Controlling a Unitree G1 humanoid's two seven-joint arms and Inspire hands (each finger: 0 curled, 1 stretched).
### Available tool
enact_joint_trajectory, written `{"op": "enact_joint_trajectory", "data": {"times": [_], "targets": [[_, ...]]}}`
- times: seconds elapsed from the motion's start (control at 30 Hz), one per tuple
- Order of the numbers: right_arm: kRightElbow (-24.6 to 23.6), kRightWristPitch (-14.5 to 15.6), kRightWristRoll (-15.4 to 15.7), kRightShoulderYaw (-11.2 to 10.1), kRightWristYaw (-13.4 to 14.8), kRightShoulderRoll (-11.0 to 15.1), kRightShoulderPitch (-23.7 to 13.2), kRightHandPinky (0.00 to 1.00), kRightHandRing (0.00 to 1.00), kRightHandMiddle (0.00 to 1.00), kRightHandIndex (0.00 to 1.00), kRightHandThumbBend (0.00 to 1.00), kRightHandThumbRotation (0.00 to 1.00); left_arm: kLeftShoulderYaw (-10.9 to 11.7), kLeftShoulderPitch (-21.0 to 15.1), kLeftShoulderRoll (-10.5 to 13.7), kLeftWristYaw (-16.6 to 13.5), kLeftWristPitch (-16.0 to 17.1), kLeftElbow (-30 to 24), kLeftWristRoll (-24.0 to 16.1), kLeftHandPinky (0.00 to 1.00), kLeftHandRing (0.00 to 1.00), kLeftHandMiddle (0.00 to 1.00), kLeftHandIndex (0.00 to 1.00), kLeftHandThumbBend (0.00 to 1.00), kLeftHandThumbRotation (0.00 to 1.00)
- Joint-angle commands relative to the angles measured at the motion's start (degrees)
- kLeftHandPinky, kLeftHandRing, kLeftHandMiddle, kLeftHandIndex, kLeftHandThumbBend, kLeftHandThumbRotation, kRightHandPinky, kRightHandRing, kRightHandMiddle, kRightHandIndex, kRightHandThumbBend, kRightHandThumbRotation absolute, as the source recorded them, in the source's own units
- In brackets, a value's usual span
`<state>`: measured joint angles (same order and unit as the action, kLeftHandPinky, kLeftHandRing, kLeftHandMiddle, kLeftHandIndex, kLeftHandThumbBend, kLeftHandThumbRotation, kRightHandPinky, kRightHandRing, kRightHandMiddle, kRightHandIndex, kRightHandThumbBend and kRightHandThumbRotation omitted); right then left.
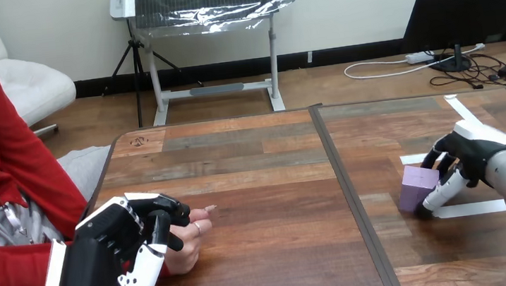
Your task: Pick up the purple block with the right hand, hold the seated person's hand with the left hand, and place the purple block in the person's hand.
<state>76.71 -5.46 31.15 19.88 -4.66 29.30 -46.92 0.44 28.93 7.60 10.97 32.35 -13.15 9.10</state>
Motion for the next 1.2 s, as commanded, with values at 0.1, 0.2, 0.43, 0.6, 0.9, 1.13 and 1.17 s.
{"op": "enact_joint_trajectory", "data": {"times": [0.1,0.2,0.43,0.6,0.9,1.13,1.17], "targets": [[-1.3,-1.9,-0.9,-1.0,3.1,-0.9,-2.0,0.60,0.66,0.67,0.65,0.84,0.03,0.2,-2.2,-0.7,0.1,1.4,-1.9,0.3,0.43,0.57,0.58,0.51,0.23,0.41],[-1.2,-2.5,-1.5,-1.5,3.8,-1.1,-1.8,0.60,0.66,0.66,0.63,0.83,0.01,0.3,-2.2,-0.7,0.1,1.4,-1.9,0.2,0.43,0.56,0.57,0.51,0.22,0.41],[-1.3,-4.4,-3.3,-2.9,5.7,-1.3,-1.0,0.54,0.58,0.59,0.57,0.81,0.00,0.1,-2.0,-0.5,0.4,0.7,-2.4,1.0,0.42,0.55,0.57,0.51,0.25,0.40],[-1.1,-5.6,-3.5,-3.0,6.4,-1.3,-0.7,0.50,0.55,0.57,0.55,0.79,0.00,0.0,-1.8,-0.5,0.7,0.2,-2.6,1.6,0.42,0.56,0.58,0.51,0.26,0.39],[-1.0,-6.2,-4.0,-3.3,7.1,-1.4,-0.6,0.49,0.53,0.56,0.54,0.78,0.00,-0.1,-1.7,-0.4,0.8,-0.3,-3.1,2.2,0.43,0.57,0.58,0.52,0.25,0.36],[-1.2,-6.6,-4.1,-3.2,7.2,-1.3,-0.7,0.46,0.50,0.54,0.54,0.77,0.00,0.0,-1.8,-0.4,0.8,-0.4,-3.3,2.0,0.43,0.57,0.58,0.52,0.27,0.34],[-1.1,-6.6,-4.1,-3.1,7.2,-1.3,-0.7,0.45,0.50,0.54,0.54,0.77,0.00,0.0,-1.8,-0.4,0.8,-0.4,-3.3,2.0,0.44,0.57,0.58,0.52,0.27,0.34]]}}
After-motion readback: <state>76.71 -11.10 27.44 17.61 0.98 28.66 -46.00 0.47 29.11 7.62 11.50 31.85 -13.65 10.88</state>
